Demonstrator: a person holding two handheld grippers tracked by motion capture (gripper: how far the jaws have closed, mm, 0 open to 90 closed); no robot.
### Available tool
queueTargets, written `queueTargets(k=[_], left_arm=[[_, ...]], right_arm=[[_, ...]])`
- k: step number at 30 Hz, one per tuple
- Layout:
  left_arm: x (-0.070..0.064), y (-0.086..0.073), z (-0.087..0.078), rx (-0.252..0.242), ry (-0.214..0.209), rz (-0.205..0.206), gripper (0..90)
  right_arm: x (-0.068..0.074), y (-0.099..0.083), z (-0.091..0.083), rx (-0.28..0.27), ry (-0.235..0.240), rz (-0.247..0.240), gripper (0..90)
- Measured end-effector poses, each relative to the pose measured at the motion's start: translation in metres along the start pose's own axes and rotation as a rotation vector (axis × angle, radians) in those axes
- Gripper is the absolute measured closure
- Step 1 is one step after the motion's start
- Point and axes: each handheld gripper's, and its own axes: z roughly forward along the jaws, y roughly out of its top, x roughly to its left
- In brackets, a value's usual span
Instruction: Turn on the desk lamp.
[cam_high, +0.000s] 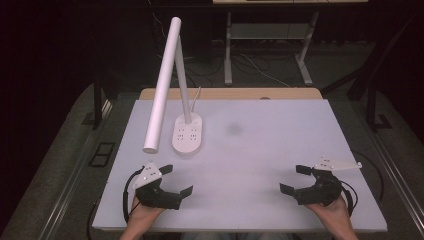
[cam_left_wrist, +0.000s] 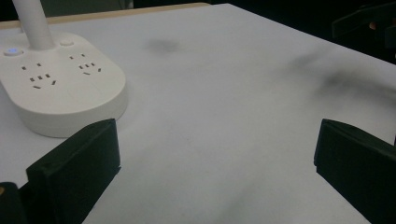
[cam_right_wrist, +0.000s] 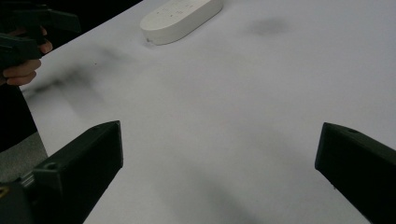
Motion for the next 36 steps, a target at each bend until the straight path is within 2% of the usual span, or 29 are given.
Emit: queueTargets(k=[17, 36], left_arm=[[0.0007, 0.0006, 0.0004, -0.005, 0.001, -0.003, 0.0], [0.0007, -0.0002, 0.0012, 0.006, -0.008, -0.005, 0.0]], right_arm=[[-0.0015, -0.0028, -0.0013, 0.018, -0.007, 0.021, 0.5], [0.0012, -0.0012, 0.0035, 0.045, -0.001, 0.006, 0.5]])
